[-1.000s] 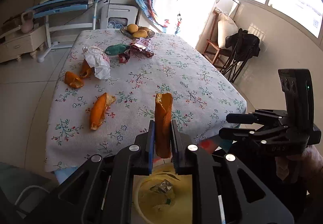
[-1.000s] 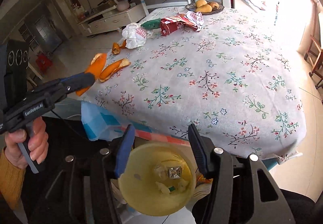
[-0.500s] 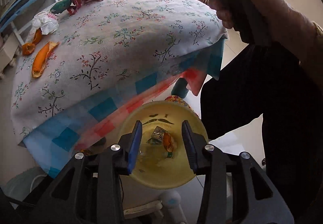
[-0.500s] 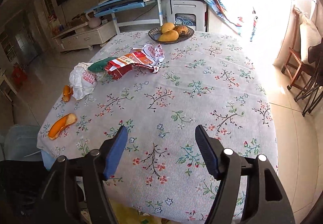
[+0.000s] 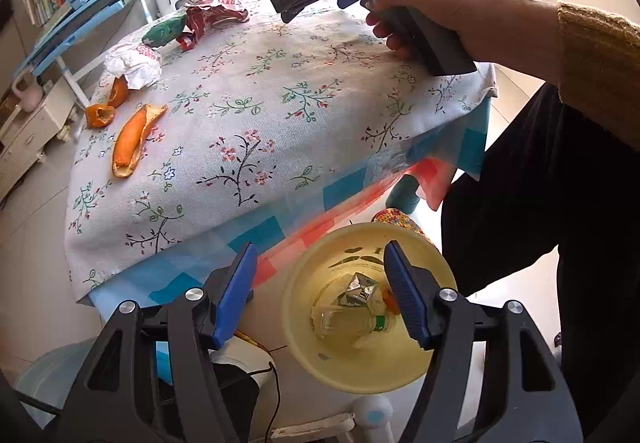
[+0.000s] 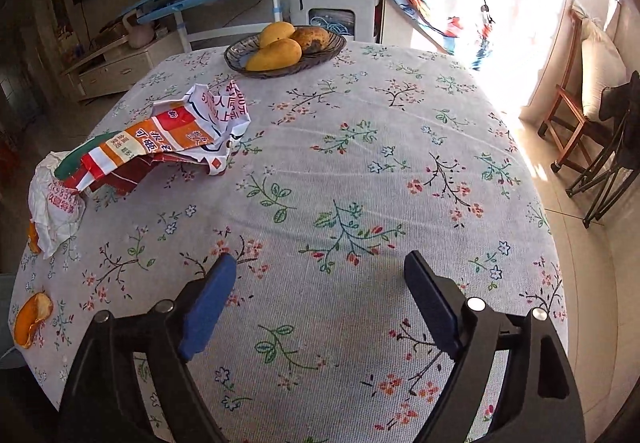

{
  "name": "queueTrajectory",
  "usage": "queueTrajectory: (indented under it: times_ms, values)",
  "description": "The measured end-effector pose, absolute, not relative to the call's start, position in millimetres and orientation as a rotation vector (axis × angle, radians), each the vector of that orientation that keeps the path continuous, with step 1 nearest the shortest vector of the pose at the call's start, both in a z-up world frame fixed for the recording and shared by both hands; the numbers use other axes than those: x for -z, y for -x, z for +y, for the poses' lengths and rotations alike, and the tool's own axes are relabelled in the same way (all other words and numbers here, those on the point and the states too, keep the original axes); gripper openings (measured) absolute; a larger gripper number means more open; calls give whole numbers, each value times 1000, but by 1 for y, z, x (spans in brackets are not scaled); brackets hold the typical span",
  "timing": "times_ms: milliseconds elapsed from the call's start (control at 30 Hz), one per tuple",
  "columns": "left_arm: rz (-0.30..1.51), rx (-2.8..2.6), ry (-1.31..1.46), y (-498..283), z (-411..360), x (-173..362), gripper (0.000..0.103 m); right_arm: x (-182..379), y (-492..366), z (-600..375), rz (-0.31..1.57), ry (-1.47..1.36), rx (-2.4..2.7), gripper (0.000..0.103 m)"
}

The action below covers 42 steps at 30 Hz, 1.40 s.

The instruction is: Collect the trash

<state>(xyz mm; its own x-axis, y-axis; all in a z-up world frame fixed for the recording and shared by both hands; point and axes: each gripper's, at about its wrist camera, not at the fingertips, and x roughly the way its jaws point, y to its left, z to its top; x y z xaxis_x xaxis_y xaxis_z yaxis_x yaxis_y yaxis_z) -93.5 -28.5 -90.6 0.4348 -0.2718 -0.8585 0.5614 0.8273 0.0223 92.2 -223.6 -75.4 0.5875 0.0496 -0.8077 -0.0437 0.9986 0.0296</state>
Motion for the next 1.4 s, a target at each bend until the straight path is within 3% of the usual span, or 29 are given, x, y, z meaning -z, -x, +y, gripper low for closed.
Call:
queueTrajectory:
  times_ms: [100,600,967,1400]
  values:
    - [996,508,-307,89,-24,89,68,80,-106,-219,991,5,-57,96]
    - [1023,353,-175,81,6,81,86,79,-113,-213,997,1,-9,96]
    - [950,439,-285,112,-25,67,87,79,-113,-212,996,3,-9,96]
    - [916,457,-123,104,-4,44,87,79,-114,-212,997,2,-8,96]
